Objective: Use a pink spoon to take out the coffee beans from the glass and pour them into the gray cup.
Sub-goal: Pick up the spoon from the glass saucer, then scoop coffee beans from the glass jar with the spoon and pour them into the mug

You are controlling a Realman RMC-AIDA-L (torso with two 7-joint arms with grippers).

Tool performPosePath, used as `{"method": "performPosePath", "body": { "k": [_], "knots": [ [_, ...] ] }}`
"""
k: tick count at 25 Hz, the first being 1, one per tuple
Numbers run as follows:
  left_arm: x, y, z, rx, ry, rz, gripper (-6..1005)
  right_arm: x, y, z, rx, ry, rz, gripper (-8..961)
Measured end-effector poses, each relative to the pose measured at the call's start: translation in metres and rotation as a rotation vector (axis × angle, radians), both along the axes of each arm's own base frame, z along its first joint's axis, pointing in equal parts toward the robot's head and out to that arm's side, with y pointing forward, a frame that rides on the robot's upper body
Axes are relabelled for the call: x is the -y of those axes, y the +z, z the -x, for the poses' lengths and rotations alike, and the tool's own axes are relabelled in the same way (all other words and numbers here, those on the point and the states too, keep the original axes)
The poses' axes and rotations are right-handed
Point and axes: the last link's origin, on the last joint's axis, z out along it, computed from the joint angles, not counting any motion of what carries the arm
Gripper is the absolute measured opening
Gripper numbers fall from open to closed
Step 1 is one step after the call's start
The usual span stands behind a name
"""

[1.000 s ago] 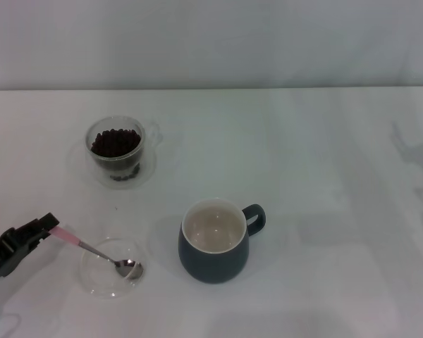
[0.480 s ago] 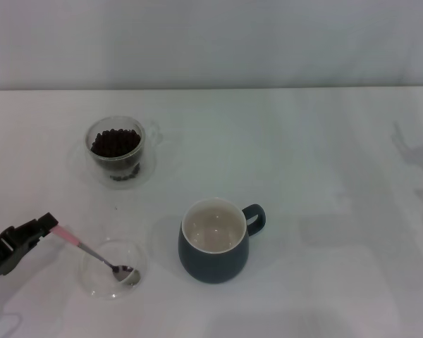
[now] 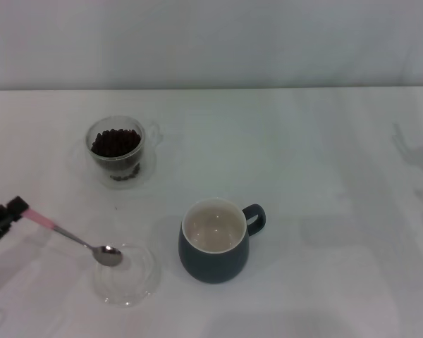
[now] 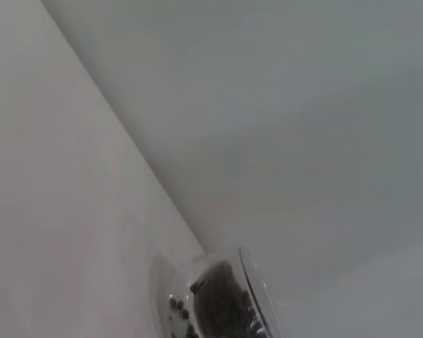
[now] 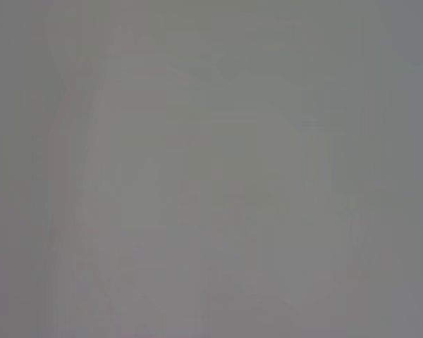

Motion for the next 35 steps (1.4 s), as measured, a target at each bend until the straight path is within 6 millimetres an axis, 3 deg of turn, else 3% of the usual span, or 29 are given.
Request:
{"method": "performPosePath", "body": {
  "k": [7, 10, 13, 14, 22, 28, 35],
  "knots": [
    [-0.012, 0.037, 0.001, 0.006, -0.030, -0.119, 128, 0.000, 0.000, 0.000, -0.002, -0.002, 0.001, 857],
    [-0.029, 0.057, -0.009, -0.008, -0.075, -0.201, 128, 0.000, -0.001, 0.001, -0.006, -0.001, 0.002, 857],
    [-0.048, 0.063, -0.018, -0.034, -0.101, -0.227, 127, 0.000, -0.003, 0.002, -0.014, 0.002, 0.004, 857],
    [-0.061, 0.063, -0.024, -0.068, -0.114, -0.232, 127, 0.001, -0.003, 0.002, -0.015, 0.002, 0.005, 857],
    [-0.110, 0.062, -0.044, -0.228, -0.145, -0.244, 127, 0.002, -0.005, 0.001, -0.021, -0.001, 0.007, 858],
    [-0.126, 0.056, -0.049, -0.273, -0.108, -0.301, 128, 0.000, -0.011, 0.005, -0.039, 0.000, 0.029, 858],
    [-0.142, 0.035, -0.066, -0.311, -0.113, -0.308, 128, 0.001, -0.011, 0.003, -0.046, -0.011, 0.027, 858]
  ]
}}
